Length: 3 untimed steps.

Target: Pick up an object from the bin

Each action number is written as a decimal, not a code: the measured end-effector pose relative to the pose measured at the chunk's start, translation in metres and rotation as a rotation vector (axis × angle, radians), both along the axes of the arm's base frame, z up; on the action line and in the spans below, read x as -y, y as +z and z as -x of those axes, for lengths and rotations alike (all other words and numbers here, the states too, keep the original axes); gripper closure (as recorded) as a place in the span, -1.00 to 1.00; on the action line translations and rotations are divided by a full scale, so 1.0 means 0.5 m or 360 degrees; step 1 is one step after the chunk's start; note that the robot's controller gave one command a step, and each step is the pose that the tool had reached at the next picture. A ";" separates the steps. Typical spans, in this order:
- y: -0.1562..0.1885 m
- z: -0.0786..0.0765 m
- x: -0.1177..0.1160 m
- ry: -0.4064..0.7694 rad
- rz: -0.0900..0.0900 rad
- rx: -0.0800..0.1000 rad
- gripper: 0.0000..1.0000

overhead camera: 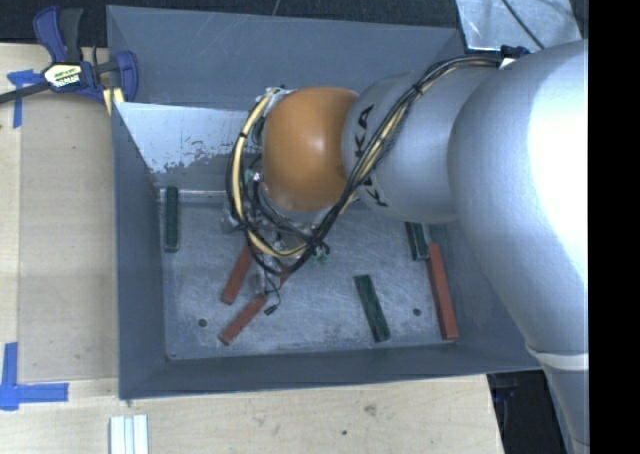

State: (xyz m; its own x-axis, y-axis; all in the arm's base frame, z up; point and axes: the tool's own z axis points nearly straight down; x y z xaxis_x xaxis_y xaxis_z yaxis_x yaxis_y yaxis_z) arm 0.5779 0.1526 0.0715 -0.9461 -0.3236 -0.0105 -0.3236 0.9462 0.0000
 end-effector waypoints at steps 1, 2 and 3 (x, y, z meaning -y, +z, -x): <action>0.008 0.015 0.054 0.0377 0.0004 -0.0006 1.00; 0.008 0.015 0.054 0.0376 0.0004 -0.0006 1.00; 0.262 -0.007 0.084 0.0320 0.0005 -0.0008 1.00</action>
Offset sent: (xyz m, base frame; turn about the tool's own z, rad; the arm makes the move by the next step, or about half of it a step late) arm 0.0000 0.0000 0.0000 0.0000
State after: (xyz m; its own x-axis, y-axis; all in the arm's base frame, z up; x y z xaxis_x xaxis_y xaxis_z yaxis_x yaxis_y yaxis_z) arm 0.5814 0.1105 0.2023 -0.8625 -0.5060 -0.0047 -0.5060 0.8625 -0.0010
